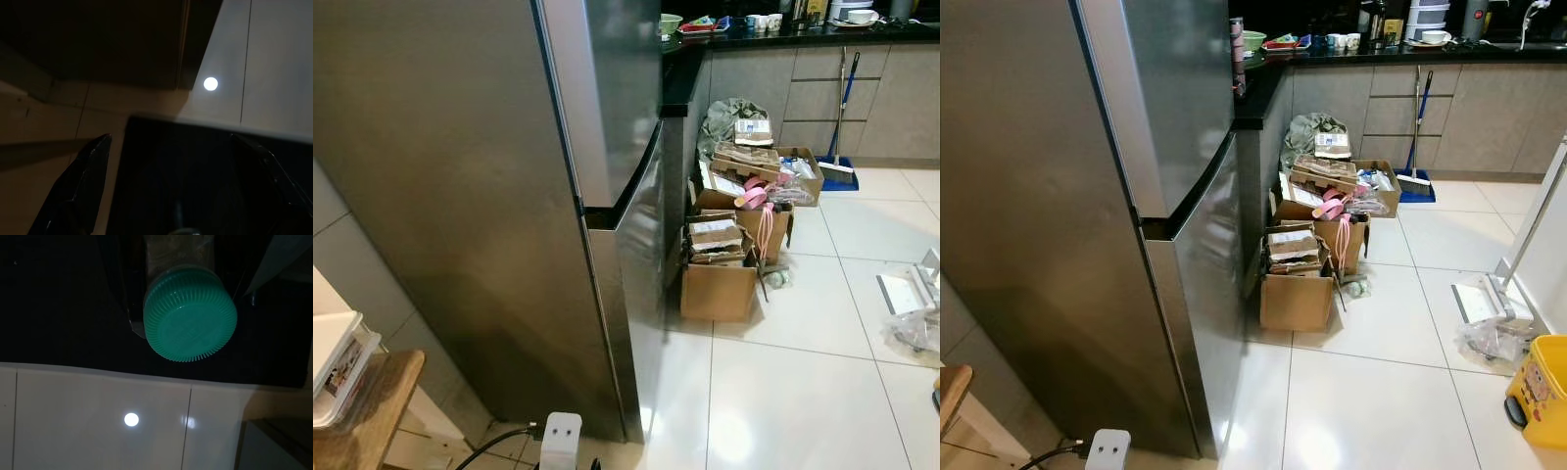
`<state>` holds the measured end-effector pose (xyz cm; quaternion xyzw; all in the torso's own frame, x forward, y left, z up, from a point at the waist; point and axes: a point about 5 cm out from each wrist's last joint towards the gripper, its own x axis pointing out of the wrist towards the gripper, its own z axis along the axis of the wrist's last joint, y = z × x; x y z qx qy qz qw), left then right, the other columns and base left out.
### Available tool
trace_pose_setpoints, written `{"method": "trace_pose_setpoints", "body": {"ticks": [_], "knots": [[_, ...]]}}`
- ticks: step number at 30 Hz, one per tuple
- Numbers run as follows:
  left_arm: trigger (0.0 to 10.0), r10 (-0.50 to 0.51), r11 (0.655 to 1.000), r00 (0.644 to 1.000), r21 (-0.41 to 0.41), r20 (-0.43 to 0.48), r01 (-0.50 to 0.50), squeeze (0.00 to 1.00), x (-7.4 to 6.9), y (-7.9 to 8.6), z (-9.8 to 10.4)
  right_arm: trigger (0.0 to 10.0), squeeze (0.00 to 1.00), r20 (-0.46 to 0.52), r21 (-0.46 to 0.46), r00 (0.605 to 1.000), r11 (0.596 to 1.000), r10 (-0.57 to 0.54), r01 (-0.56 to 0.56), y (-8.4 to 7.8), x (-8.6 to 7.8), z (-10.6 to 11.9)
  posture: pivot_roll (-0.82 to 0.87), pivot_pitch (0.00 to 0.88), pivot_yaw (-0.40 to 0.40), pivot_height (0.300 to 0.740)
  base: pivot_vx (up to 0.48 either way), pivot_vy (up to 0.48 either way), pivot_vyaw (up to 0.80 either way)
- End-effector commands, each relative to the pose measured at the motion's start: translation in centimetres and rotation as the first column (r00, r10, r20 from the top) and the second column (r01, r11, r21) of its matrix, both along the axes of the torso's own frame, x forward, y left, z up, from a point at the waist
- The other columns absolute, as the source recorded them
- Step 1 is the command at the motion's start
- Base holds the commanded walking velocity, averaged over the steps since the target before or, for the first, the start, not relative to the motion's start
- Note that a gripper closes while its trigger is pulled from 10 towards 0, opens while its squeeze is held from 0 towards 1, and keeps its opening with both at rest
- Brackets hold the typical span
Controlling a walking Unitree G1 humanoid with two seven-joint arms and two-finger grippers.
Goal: Restocking fridge
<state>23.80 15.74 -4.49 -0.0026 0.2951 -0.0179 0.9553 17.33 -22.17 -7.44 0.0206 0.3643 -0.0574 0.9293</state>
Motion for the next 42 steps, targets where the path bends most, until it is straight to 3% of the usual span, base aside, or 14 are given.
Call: {"method": "trace_pose_setpoints", "body": {"ticks": [1,6,8,9,10,11,13,16,24,31,39,40,41,42], "knots": [[10.0,-0.006,1.0,0.998,-0.005,0.07,0.007,0.0,1.2,0.5,1.2,10.0,0.0,0.001,0.0,1.0,1.0,-0.001,0.001,-0.2,0.0,0.0,-0.07,0.119,0.05,0.74,0.0,0.0,0.0],[10.0,-0.052,0.995,0.982,-0.073,0.18,0.066,0.0,4.0,-0.3,3.7,10.0,0.0,0.019,-0.001,1.0,1.0,0.017,-0.017,-0.3,0.2,0.3,-0.07,0.134,0.034,0.74,0.0,0.0,0.0],[10.0,-0.137,0.984,0.966,-0.085,0.221,0.159,0.0,5.3,-1.1,5.0,10.0,0.0,0.022,-0.003,1.0,1.0,0.021,-0.021,-0.5,0.3,0.4,-0.07,0.135,0.03,0.74,0.0,0.0,0.0],[4.0,-0.185,0.977,0.952,-0.062,0.243,0.206,0.0,5.9,-1.4,5.7,10.0,0.0,0.024,-0.005,0.999,1.0,0.022,-0.022,-0.5,0.4,0.4,-0.07,0.14,0.028,0.74,0.0,0.0,0.0],[4.0,-0.185,0.977,0.952,-0.062,0.243,0.206,0.0,5.9,-1.4,5.7,10.0,0.0,0.024,-0.005,0.999,1.0,0.022,-0.022,-0.5,0.4,0.4,-0.07,0.14,0.028,0.74,0.0,0.0,0.0],[0.0,-0.218,0.971,0.94,-0.036,0.261,0.235,0.0,6.5,-1.6,6.3,10.0,0.0,0.026,-0.008,0.999,1.0,0.022,-0.022,-0.6,0.5,0.5,-0.07,0.142,0.028,0.74,0.0,0.0,0.0],[0.0,-0.218,0.971,0.94,-0.036,0.261,0.235,0.0,6.5,-1.6,6.3,10.0,0.0,0.026,-0.008,0.999,1.0,0.022,-0.022,-0.6,0.5,0.5,-0.07,0.142,0.028,0.74,0.0,0.0,0.0],[0.0,-0.221,0.973,0.918,0.008,0.33,0.231,0.0,8.5,-1.6,8.6,10.0,0.0,0.042,-0.014,0.999,1.0,0.019,-0.019,-1.0,0.8,0.7,-0.07,0.153,0.027,0.74,0.0,0.0,0.0],[0.0,-0.223,0.974,0.889,0.129,0.399,0.186,0.0,10.5,-1.0,11.2,10.0,0.0,0.06,-0.022,0.998,1.0,0.012,-0.011,-2.1,0.5,1.0,-0.08,0.154,0.03,0.74,0.0,0.0,0.0],[0.0,-0.164,0.983,0.888,0.145,0.43,0.111,0.0,11.7,0.1,12.7,10.0,0.0,0.056,-0.03,0.998,1.0,0.002,0.0,-2.5,0.2,1.0,-0.09,0.149,0.035,0.74,0.0,0.0,0.0],[0.0,-0.143,0.983,0.903,0.163,0.405,0.082,0.0,12.0,0.1,12.6,10.0,0.0,0.056,-0.029,0.998,1.0,-0.001,0.002,-2.5,0.1,1.0,-0.09,0.147,0.04,0.74,0.0,0.0,0.0],[6.9,-0.138,0.98,0.906,0.191,0.4,0.065,0.0,12.0,-0.1,12.6,10.0,0.0,0.057,-0.03,0.998,1.0,0.001,0.001,-2.4,0.1,0.9,-0.09,0.147,0.037,0.74,0.0,0.0,0.0],[6.9,-0.138,0.98,0.906,0.191,0.4,0.065,0.0,12.0,-0.1,12.6,10.0,0.0,0.057,-0.03,0.998,1.0,0.001,0.001,-2.4,0.1,0.9,-0.09,0.147,0.037,0.74,0.0,0.0,0.0],[10.0,-0.134,0.979,0.907,0.195,0.399,0.059,0.0,12.1,-0.1,12.6,10.0,0.0,0.058,-0.031,0.998,1.0,0.002,0.0,-2.4,0.1,1.0,-0.09,0.147,0.037,0.74,0.0,0.0,0.0]]}}
